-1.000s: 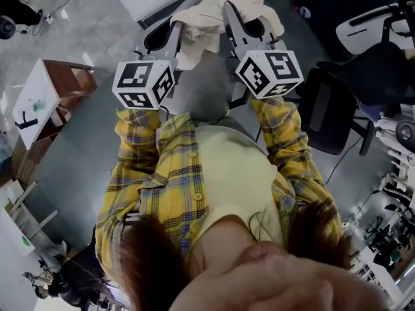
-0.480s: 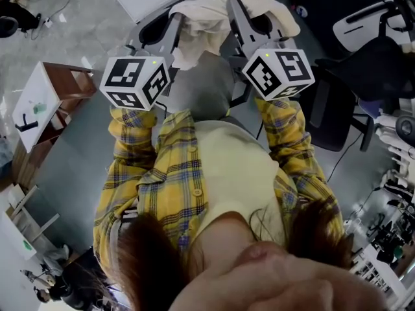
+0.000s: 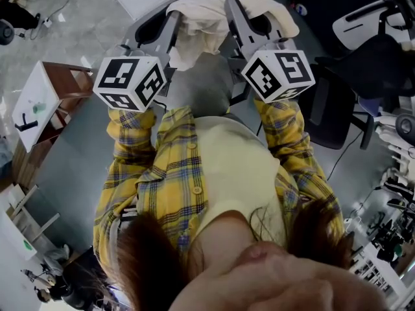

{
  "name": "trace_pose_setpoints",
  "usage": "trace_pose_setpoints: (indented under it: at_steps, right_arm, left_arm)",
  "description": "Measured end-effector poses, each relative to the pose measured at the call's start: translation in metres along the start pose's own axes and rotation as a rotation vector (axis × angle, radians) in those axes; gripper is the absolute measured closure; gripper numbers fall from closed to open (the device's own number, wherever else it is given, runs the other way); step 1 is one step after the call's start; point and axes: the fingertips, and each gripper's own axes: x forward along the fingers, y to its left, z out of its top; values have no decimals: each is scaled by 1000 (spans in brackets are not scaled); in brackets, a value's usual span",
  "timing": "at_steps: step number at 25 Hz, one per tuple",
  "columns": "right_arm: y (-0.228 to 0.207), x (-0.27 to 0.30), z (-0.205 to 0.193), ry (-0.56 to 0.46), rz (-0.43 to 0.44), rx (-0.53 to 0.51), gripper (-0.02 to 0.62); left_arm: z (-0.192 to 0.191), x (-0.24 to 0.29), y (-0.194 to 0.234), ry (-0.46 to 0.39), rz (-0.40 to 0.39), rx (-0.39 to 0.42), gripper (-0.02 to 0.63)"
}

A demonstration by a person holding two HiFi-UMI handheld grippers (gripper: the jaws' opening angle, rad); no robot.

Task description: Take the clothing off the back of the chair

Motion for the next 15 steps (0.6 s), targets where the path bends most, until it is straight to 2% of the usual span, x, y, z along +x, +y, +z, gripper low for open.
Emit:
trace_pose_setpoints:
  at_steps: [15]
  right_arm:
    - [2, -14, -3, 2, -9, 6, 571]
  left_arm:
    - [0, -6, -11, -22, -6, -12, 572]
